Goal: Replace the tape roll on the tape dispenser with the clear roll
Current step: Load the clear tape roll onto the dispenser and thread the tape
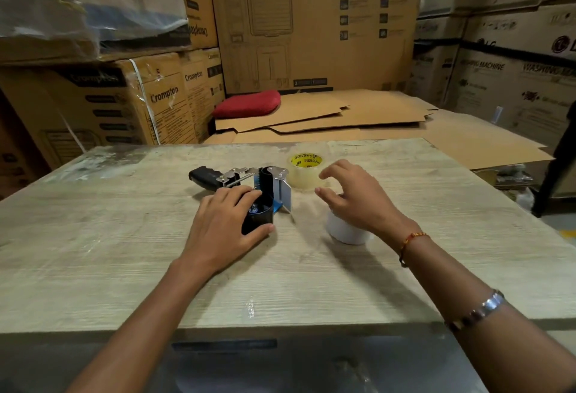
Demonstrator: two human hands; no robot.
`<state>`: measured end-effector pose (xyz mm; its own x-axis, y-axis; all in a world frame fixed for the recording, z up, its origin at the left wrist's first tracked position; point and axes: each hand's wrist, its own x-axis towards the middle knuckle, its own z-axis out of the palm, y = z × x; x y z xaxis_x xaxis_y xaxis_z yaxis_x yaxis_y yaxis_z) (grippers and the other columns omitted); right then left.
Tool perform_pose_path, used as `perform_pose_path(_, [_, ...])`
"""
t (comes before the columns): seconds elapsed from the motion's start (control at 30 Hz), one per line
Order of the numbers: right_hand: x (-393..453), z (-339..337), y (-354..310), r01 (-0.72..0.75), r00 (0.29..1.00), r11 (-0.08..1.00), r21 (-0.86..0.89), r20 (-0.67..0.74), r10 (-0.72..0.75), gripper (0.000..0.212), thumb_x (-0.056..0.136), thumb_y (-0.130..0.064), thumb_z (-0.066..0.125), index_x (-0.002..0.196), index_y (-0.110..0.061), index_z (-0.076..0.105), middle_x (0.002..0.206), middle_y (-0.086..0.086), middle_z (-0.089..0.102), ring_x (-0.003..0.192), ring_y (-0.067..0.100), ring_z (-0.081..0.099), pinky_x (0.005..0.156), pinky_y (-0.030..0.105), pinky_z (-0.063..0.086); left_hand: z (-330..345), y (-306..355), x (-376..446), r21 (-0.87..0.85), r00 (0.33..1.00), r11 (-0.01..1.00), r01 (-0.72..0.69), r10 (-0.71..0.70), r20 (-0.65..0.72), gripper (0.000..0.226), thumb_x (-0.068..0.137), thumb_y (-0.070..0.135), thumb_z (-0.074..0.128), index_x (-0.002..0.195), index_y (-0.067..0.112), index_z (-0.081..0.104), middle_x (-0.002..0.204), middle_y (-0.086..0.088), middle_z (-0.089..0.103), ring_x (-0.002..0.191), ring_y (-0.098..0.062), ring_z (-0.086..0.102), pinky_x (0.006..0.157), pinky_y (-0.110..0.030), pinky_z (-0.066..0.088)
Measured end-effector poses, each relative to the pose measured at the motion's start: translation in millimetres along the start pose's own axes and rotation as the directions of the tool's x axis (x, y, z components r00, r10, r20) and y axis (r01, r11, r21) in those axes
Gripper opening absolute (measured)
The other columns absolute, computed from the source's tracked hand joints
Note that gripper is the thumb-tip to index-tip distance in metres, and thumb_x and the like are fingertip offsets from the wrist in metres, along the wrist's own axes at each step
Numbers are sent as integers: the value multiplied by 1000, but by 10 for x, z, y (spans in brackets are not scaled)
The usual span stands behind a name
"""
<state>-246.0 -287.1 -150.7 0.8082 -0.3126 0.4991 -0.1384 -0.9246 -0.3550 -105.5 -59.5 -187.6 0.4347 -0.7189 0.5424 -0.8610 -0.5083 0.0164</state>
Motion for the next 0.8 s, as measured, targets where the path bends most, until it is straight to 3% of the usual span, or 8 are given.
perform_pose_path(0.1, [331,134,0,63,994,996,-66,93,-56,33,98,-34,57,127,-18,61,130,0,58,113,25,56,86,38,47,106,-13,103,-10,996,996,92,-93,-6,67,87,66,52,138,22,51,137,4,53,115,-20,54,90,-41,43])
perform_pose_path(0.27, [781,331,142,18,984,983,-182,175,14,37,98,-26,56,135,-19,55,133,2,53,111,30,59,85,40,50,254,-197,354,-64,975,973,223,-223,10,61,88,59,59,135,21,50,138,4,48,114,-25,55,88,-45,48])
perform_pose_path(0.43, [979,442,325,-4,954,962,-274,286,85,27,92,-27,60,116,-16,64,120,10,64,102,34,61,75,38,47,376,-309,463,-96,962,958,272,-274,-9,65,88,57,61,141,23,46,146,2,45,122,-27,48,90,-47,46])
perform_pose_path(0.6, [959,359,304,-66,953,989,-130,285,101,30,90,-29,70,115,-13,68,112,11,70,101,31,63,75,36,45,320,-294,414,-109,977,975,192,-201,-77,64,89,53,62,144,26,43,153,3,41,135,-25,37,101,-49,40])
perform_pose_path(0.7, [853,191,172,-169,957,963,209,269,110,23,92,-24,71,108,-7,69,98,12,72,73,24,70,69,43,58,254,-199,368,-166,976,977,137,-162,-147,54,90,41,65,139,21,51,146,1,48,131,-24,41,101,-47,43])
perform_pose_path(0.8, [718,-17,-37,-224,953,843,489,290,85,19,94,-18,69,107,-4,69,88,9,69,61,14,67,56,27,56,162,-60,310,-289,958,949,124,-190,-214,48,92,36,63,136,20,53,141,2,51,128,-21,44,103,-45,42])
